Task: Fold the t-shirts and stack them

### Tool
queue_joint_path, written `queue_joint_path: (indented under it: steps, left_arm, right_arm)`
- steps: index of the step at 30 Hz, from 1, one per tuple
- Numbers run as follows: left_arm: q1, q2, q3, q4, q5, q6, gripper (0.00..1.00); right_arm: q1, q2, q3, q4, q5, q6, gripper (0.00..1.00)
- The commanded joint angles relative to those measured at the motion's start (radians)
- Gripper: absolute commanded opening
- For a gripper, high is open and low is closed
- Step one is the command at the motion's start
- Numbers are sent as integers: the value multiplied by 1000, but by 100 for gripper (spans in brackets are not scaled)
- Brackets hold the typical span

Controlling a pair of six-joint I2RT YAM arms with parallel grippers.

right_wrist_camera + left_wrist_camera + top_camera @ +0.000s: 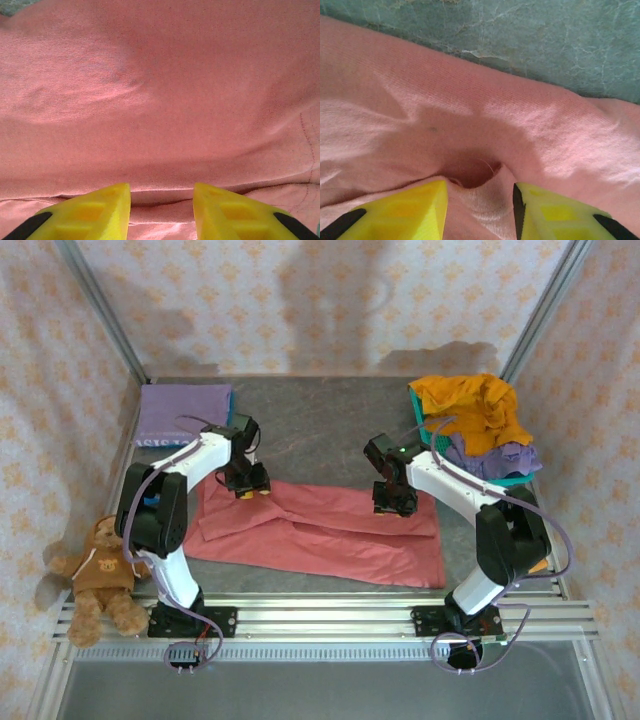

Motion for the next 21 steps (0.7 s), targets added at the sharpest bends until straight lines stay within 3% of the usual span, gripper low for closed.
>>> queue_joint_path:
  steps: [1,5,8,17,21]
  left_arm:
    - [-13,16,25,0,-48,-6,33]
    - [-25,-2,18,-12,-67,-10,16]
    - [-31,-25,12,-34,-76,-10,9]
    - [-112,-128,-52,-103,-67,-68,7]
    - [-186,-172,-84,-160,-148,-107,8]
  right_arm:
    - [5,-2,12,-13,17,-16,37]
    - [5,-6,14,-14,17,-17,37]
    - [5,-8,12,-15,15,-20,38]
    - [5,-23,-9,-2,12,-26,38]
    - [5,-29,-20,6,4,-25,38]
